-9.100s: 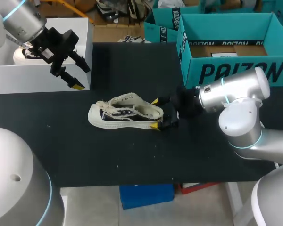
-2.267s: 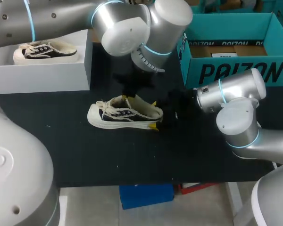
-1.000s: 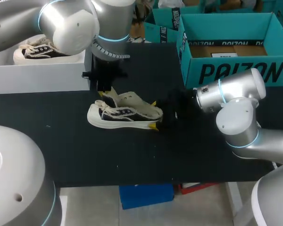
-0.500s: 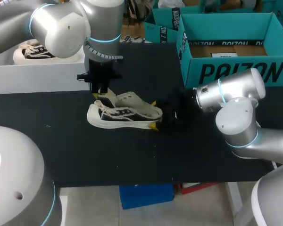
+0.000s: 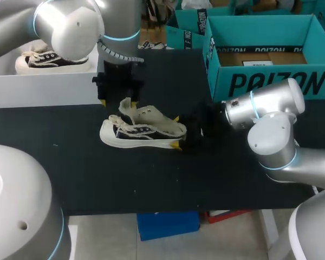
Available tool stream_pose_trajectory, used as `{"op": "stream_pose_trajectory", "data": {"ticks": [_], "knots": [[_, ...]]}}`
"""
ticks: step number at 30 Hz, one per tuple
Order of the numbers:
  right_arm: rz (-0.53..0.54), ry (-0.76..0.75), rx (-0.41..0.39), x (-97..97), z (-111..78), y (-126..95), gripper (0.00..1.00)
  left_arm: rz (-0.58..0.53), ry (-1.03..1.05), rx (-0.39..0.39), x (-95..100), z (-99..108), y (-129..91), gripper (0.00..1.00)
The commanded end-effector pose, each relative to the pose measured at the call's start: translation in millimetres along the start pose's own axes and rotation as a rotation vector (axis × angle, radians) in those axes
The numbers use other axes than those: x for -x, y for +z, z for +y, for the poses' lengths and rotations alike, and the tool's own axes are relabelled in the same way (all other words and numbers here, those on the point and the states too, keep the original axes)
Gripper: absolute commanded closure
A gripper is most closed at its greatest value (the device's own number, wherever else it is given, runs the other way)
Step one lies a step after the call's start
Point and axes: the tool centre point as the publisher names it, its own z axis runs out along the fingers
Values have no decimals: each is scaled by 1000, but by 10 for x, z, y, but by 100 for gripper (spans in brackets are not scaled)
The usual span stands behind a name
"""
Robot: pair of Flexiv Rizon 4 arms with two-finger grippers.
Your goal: Take the shoe out of the shoebox, open the shoe tongue, remove and reinsert the insole, then place the shoe into the shoebox
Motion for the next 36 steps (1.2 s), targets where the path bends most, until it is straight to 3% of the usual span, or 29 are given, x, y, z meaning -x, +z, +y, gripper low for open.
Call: {"op": "stream_pose_trajectory", "data": {"ticks": [1, 9, 10, 13, 14, 15, 18, 22, 36], "knots": [[-1, 1, -2, 7, -19, 33, 100, -10, 153, -27, -107, -1, -190, 0], [-1, 1, -2, 7, -19, 33, 100, 89, 730, -57, -375, 3, -287, 1], [-1, 1, -2, 7, -19, 33, 100, 94, 798, -67, -413, 0, -280, 40], [-1, 1, -2, 7, -19, 33, 100, 115, 977, -74, -506, -17, -273, 67], [-1, 1, -2, 7, -19, 33, 100, 125, 1042, -81, -525, -19, -275, 94], [-1, 1, -2, 7, -19, 33, 100, 128, 1109, -85, -544, -21, -271, 100], [-1, 1, -2, 7, -19, 33, 100, 146, 1273, -95, -594, -33, -244, 100], [-1, 1, -2, 7, -19, 33, 100, 261, 1410, -77, -605, -130, -213, 100], [-1, 1, -2, 7, -19, 33, 100, 272, 1414, -75, -600, -133, -211, 100]]}}
